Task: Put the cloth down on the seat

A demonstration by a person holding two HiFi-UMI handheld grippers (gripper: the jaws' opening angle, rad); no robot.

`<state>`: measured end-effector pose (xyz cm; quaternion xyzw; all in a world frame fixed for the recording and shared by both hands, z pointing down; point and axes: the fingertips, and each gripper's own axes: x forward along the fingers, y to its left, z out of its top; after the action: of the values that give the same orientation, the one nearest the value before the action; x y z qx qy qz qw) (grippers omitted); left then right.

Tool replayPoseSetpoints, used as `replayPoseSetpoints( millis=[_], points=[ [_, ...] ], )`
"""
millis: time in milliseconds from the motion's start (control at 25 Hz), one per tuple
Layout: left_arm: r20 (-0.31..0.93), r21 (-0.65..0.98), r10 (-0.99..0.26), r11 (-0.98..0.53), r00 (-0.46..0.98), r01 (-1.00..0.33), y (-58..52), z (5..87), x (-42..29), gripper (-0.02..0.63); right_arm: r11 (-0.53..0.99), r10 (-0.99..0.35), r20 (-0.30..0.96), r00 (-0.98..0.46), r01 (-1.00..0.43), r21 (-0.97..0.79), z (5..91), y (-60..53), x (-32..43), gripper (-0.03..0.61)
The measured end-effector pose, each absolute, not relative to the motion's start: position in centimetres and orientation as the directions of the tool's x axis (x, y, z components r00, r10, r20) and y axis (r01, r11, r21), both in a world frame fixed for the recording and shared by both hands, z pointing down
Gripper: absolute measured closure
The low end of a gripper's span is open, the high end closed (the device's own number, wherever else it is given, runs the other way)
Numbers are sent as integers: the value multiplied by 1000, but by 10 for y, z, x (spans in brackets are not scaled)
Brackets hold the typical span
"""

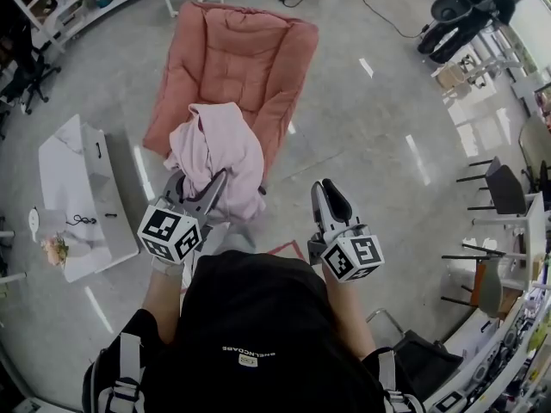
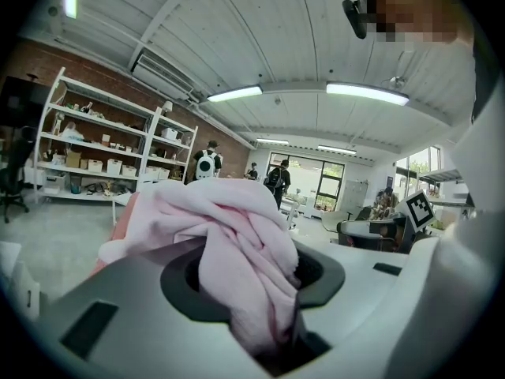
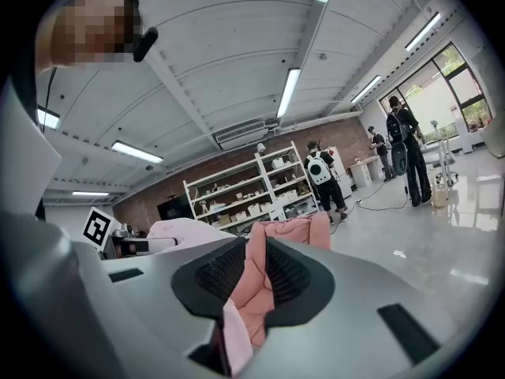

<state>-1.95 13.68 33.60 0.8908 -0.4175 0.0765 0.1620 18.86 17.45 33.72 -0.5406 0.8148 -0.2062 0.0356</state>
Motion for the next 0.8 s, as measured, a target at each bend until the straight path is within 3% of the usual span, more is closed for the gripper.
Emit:
replayPoseSetpoints(
  millis=[800],
  points=[
    [303,224,-701,-606,646,-763,-11,360,-129,439,331,-884,195,-424,-864,-380,345,27,72,482]
  ],
)
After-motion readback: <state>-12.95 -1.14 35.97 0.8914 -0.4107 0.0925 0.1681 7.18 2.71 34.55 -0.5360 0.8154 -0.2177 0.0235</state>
